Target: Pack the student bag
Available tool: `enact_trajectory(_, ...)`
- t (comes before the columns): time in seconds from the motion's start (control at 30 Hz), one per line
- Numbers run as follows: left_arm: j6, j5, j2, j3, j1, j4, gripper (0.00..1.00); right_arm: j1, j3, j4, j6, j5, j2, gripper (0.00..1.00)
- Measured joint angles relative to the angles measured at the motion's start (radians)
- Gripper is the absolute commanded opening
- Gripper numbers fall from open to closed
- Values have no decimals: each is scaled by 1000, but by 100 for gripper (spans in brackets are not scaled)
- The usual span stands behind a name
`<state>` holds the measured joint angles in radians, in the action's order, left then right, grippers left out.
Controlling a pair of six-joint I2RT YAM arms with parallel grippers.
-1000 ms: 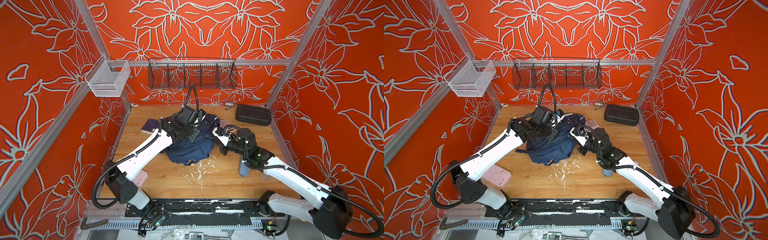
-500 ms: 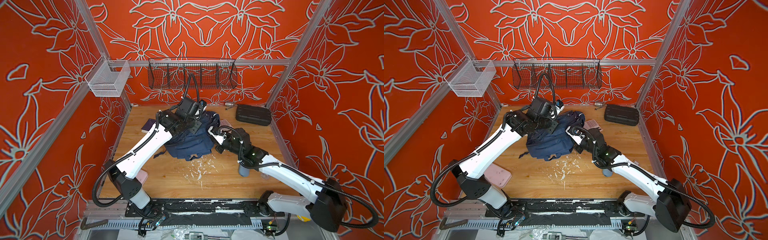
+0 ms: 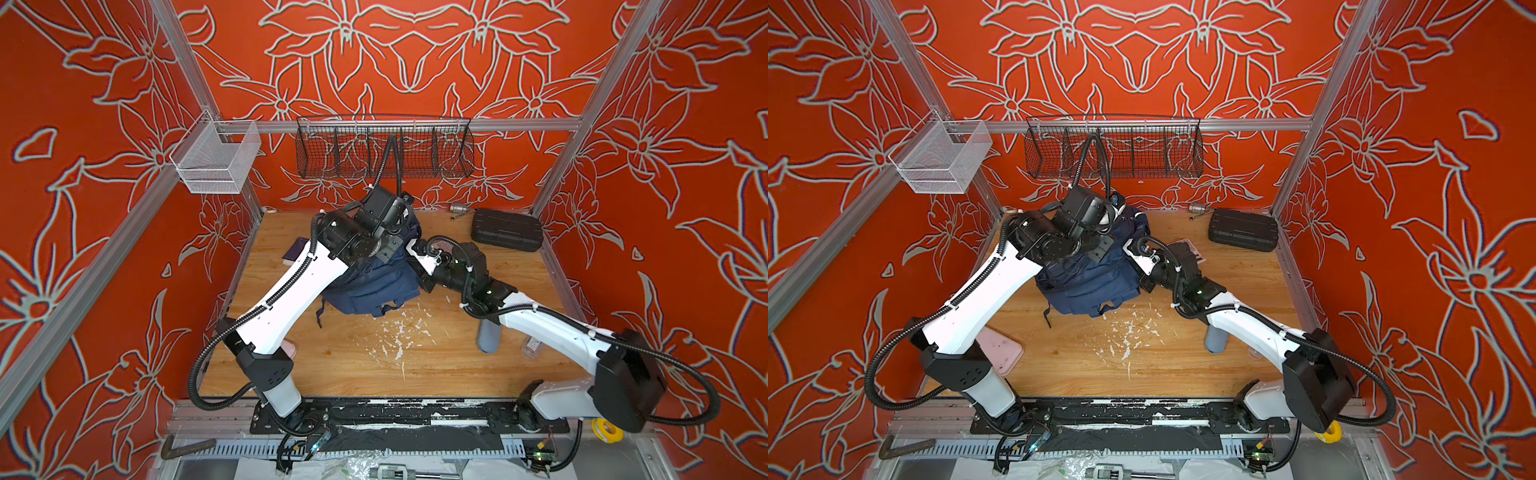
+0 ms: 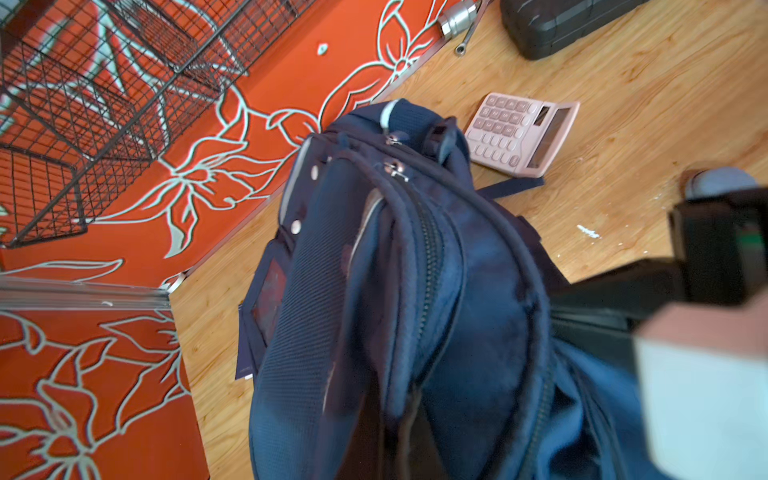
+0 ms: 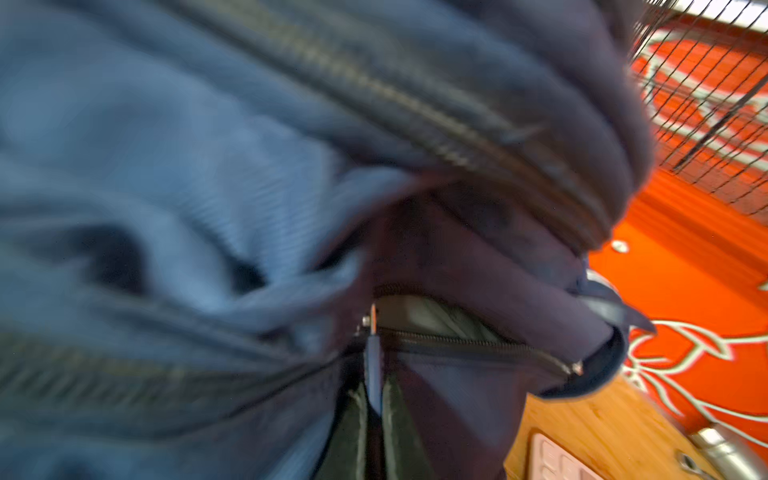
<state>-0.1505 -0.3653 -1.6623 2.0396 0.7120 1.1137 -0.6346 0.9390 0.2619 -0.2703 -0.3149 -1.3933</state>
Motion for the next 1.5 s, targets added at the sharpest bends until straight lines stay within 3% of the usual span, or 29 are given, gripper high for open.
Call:
enact_trajectory(0.27, 89, 53, 33, -299, -63, -171, 0, 77, -52, 16, 50, -108, -41, 0)
enact_trajectory(0.4, 140, 104, 31, -357, -85, -212, 0, 111, -79, -48, 58, -154, 10, 0)
enact_trajectory(0.63, 221, 141, 6, -352, -92, -231, 0, 106, -71, -171, 66, -203, 116, 0)
enact_trajectory(0.93, 300, 165, -94, -239, -90, -172, 0, 10, -10, -338, 80, -156, 150, 0)
enact_trajectory(1.17, 363, 150, -127, -195, -90, -167, 0, -105, 12, -383, 107, -81, 169, 0)
enact_trajectory(1.5, 476, 150, -212, -51, -90, -126, 0, -265, 3, -327, 145, 128, 157, 0)
